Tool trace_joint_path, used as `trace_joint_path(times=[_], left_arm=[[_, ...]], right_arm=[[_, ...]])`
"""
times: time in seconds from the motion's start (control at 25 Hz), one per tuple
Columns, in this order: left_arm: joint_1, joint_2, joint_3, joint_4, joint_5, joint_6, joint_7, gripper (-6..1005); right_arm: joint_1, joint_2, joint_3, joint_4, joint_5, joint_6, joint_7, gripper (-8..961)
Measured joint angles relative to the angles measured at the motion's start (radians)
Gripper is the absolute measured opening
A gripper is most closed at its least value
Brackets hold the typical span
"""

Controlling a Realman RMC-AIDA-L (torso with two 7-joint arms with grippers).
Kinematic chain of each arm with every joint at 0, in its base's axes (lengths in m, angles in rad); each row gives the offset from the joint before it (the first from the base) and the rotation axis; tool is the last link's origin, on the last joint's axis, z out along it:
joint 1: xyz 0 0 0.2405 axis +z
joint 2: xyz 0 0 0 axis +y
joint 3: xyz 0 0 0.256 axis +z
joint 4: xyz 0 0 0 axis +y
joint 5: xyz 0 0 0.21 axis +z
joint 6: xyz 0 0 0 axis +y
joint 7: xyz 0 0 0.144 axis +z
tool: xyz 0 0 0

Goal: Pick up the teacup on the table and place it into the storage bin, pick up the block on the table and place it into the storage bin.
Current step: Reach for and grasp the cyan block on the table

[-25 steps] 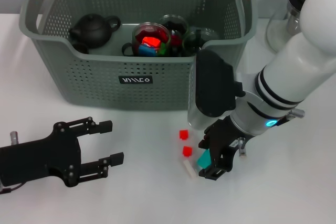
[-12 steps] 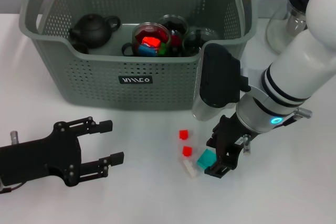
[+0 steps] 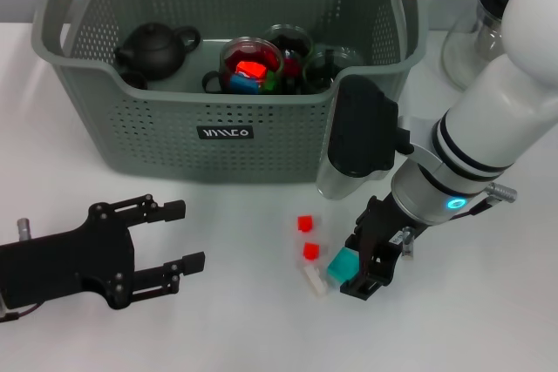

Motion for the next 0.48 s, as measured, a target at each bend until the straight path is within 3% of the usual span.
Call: trace_joint_path(times=[0.48], left_arm=[[0.005,-0.004,0.000,-0.002,-0.003,0.001,0.000,702]], right_arm=[[0.013,0.004,-0.021,0.027,0.004,0.021,-0.009,684]])
